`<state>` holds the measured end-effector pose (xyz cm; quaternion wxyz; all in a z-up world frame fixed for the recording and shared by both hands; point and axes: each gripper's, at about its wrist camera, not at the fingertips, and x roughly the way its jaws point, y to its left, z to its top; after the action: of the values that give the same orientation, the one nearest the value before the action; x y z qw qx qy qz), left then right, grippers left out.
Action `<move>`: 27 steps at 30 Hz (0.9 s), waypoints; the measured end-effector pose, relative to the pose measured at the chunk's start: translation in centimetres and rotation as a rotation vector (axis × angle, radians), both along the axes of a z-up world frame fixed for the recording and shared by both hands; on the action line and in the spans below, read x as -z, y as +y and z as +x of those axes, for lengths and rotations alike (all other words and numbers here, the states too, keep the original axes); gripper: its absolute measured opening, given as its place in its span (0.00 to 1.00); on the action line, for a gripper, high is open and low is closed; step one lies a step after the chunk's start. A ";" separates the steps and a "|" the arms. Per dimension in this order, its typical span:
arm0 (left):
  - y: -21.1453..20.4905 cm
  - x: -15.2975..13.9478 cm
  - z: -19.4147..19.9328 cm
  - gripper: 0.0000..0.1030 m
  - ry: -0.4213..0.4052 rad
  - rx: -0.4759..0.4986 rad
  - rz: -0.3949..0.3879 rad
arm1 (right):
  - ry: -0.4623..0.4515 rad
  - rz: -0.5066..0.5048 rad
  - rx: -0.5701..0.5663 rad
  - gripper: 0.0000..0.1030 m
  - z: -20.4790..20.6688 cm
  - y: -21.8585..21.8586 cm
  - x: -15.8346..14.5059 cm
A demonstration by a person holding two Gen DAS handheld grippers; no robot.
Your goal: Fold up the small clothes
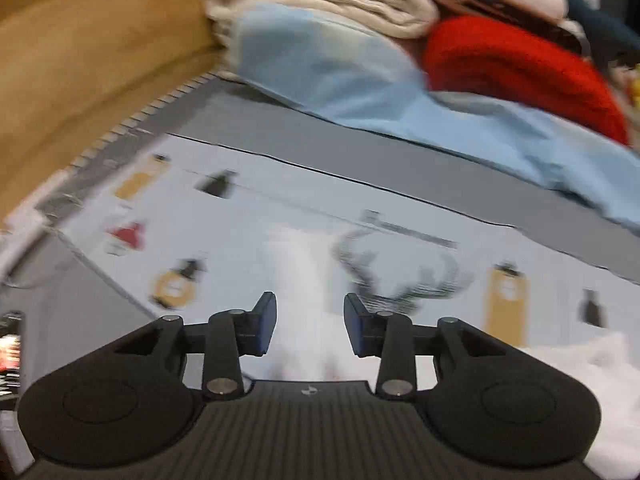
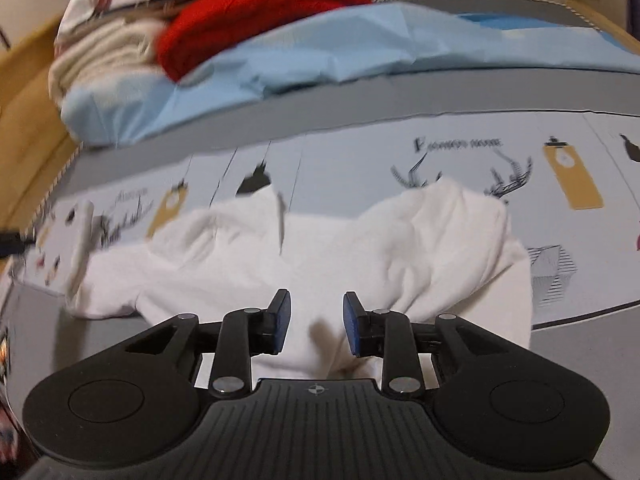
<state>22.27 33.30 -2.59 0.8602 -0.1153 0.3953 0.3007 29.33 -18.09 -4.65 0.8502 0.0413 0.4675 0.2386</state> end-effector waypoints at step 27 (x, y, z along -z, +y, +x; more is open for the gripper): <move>8.4 7.5 -2.4 0.08 0.078 -0.135 0.026 | 0.050 -0.222 -0.610 0.35 -7.7 8.5 3.6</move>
<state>19.90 41.74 -10.05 0.8234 -0.1185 0.4159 0.3674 21.65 -9.63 -8.21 0.7271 -0.1879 0.5021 0.4288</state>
